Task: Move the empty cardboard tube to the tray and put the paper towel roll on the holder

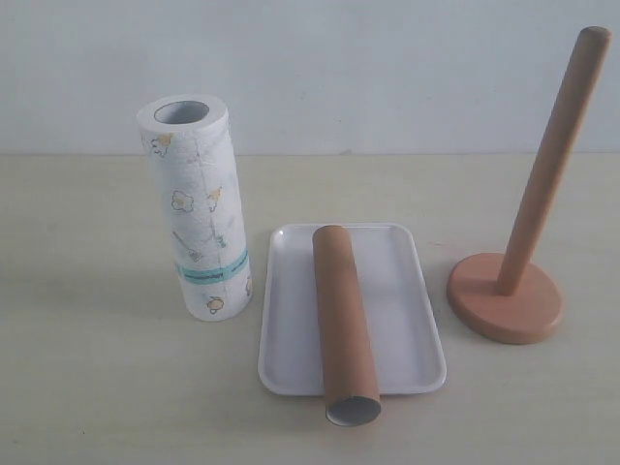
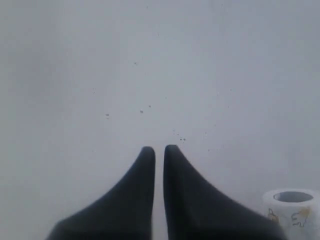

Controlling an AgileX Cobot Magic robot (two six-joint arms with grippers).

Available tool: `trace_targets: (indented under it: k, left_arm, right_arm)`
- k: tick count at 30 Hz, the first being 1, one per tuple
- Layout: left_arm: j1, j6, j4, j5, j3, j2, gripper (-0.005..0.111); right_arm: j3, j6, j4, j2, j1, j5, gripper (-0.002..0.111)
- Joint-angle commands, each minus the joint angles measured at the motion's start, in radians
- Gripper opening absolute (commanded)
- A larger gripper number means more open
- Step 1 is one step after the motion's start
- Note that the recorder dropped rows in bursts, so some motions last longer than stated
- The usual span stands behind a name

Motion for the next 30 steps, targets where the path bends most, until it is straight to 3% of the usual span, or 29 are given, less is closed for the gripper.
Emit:
trace_targets:
  k: [1, 10, 20, 24, 26, 27, 30]
  left_arm:
    - [0.003, -0.012, 0.002, -0.003, -0.064, 0.18, 0.006]
    - [0.003, -0.012, 0.002, -0.038, -0.091, 0.466, 0.006]
    - [0.003, -0.012, 0.002, -0.142, -0.091, 0.501, 0.006]
    - [0.003, -0.158, 0.142, -0.156, -0.091, 0.605, 0.006]
    - [0.003, -0.279, 0.337, -0.224, -0.091, 0.7, 0.006]
    - [0.003, -0.322, 0.437, -0.322, -0.091, 0.773, 0.006]
    - [0.003, -0.36, 0.486, -0.569, -0.091, 0.929, 0.006]
  right_arm:
    - [-0.001, 0.004, 0.001, -0.005, -0.005, -0.002, 0.0]
    - [-0.001, 0.006, 0.001, -0.005, -0.005, -0.002, 0.0]
    - [-0.001, 0.006, 0.001, -0.005, -0.005, -0.002, 0.0]
    - [-0.001, 0.006, 0.001, -0.005, -0.005, -0.002, 0.0]
    - [-0.001, 0.006, 0.001, -0.005, -0.005, -0.002, 0.0]
    - [-0.001, 0.006, 0.001, -0.005, -0.005, -0.002, 0.0]
    - [-0.001, 0.006, 0.001, -0.005, -0.005, -0.002, 0.0]
